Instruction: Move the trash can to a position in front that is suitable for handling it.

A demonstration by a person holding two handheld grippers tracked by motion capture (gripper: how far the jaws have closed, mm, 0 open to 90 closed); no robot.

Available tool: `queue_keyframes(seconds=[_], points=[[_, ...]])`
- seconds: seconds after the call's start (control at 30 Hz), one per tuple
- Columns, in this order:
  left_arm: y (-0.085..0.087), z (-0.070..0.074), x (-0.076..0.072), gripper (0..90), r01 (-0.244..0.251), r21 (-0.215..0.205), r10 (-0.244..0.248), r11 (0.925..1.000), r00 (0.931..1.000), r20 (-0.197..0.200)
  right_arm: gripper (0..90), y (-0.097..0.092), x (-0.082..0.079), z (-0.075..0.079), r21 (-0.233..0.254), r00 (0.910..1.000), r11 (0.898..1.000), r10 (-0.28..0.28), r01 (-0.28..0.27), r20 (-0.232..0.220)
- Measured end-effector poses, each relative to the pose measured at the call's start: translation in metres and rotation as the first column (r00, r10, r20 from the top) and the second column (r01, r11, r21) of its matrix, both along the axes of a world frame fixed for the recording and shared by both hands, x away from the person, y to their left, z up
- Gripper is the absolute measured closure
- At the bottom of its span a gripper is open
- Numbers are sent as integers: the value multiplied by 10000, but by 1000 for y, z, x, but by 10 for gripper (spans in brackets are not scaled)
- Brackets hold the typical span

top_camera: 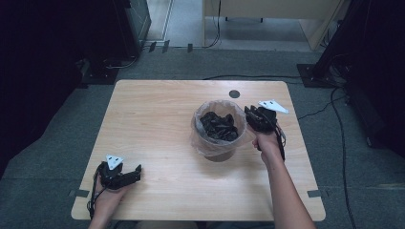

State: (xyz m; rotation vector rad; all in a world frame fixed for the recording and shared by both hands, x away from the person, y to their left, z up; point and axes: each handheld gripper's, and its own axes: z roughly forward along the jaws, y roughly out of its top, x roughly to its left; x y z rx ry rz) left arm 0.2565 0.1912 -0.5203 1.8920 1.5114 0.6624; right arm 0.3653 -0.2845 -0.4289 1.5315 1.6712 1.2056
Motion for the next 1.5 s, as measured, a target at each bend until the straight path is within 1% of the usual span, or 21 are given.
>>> queue_keyframes(seconds=[0.07, 0.17, 0.3, 0.47, 0.53, 0.63, 0.7, 0.8, 0.87, 0.9, 0.97, 1.0, 1.07, 1.1, 1.13, 1.2, 1.23, 1.33, 1.4, 1.43, 1.5], points=[[0, 0, 0, 102, 13, -2, -13, 10000, 10000, 1, 714, 1, 0, -1, 265, 9995, 9991, 328, -328, 10], [0, 0, 0, 102, 13, 1, -13, 10000, 10000, -1, 704, 4, -1, -2, 334, 9976, 9971, 686, -686, 15], [0, 0, 0, 102, 12, 17, -12, 10000, 10000, 9, 683, 9, -4, -4, 655, 9938, 9916, 1115, -1114, 34], [-1, 1, 0, 104, -57, 136, 56, 9999, 9999, 98, 649, 17, -9, -7, 990, 9907, 9859, 1358, -1351, -6], [-3, 1, 1, 132, -202, 163, 199, 9997, 9997, 171, 637, 20, -11, -9, 1153, 9892, 9827, 1463, -1452, -11], [-6, 3, 3, 133, -160, 4, 160, 9999, 9998, 143, 619, 25, -12, -12, 1061, 9894, 9838, 1452, -1443, -11], [-14, 9, 9, 134, -159, -70, 161, 9998, 9992, 357, 618, 28, -13, -13, 1144, 9881, 9816, 1538, -1527, -4], [-26, 22, 20, 145, -103, -559, 141, 9984, 9976, 679, 606, 31, -14, -16, 1297, 9856, 9772, 1693, -1681, 21], [-31, 28, 24, 146, -51, -665, 103, 9978, 9969, 782, 606, 34, -15, -17, 1292, 9846, 9762, 1748, -1742, 61], [-43, 38, 33, 150, 27, -862, 63, 9963, 9946, 1033, 606, 35, -15, -18, 1304, 9846, 9760, 1749, -1745, 83], [-56, 46, 41, 238, 50, -1000, 86, 9950, 9908, 1349, 606, 37, -16, -18, 1332, 9850, 9760, 1724, -1720, 84], [-56, 46, 41, 247, 50, -1000, 86, 9950, 9908, 1349, 606, 37, -16, -18, 1331, 9853, 9763, 1708, -1706, 98], [-74, 54, 54, 248, 138, -1221, 42, 9924, 9893, 1459, 606, 38, -16, -19, 1364, 9864, 9770, 1644, -1638, 68], [-74, 54, 54, 250, 138, -1221, 42, 9924, 9893, 1459, 604, 39, -17, -19, 1347, 9872, 9781, 1594, -1584, 37], [-83, 58, 61, 255, 183, -1348, 14, 9907, 9895, 1445, 599, 39, -17, -20, 1259, 9886, 9806, 1507, -1500, 43], [-90, 62, 68, 265, 165, -1538, 65, 9880, 9890, 1478, 586, 40, -18, -21, 1112, 9912, 9850, 1322, -1317, 30], [-90, 62, 68, 290, 165, -1538, 65, 9880, 9890, 1478, 581, 40, -19, -21, 1087, 9921, 9862, 1250, -1247, 39], [-99, 69, 81, 371, 112, -1727, 167, 9849, 9871, 1592, 578, 41, -20, -23, 943, 9936, 9892, 1126, -1120, -11], [-104, 72, 87, 483, 180, -1850, 133, 9826, 9860, 1665, 578, 44, -22, -23, 371, 9970, 9964, 753, -759, 173], [-107, 74, 91, 504, 218, -1979, 117, 9800, 9860, 1666, 577, 46, -22, -24, 130, 9980, 9983, 573, -576, 250], [-110, 76, 94, 541, 233, -2062, 109, 9782, 9865, 1632, 581, 48, -22, -24, 112, 9987, 9990, 425, -429, 280]])
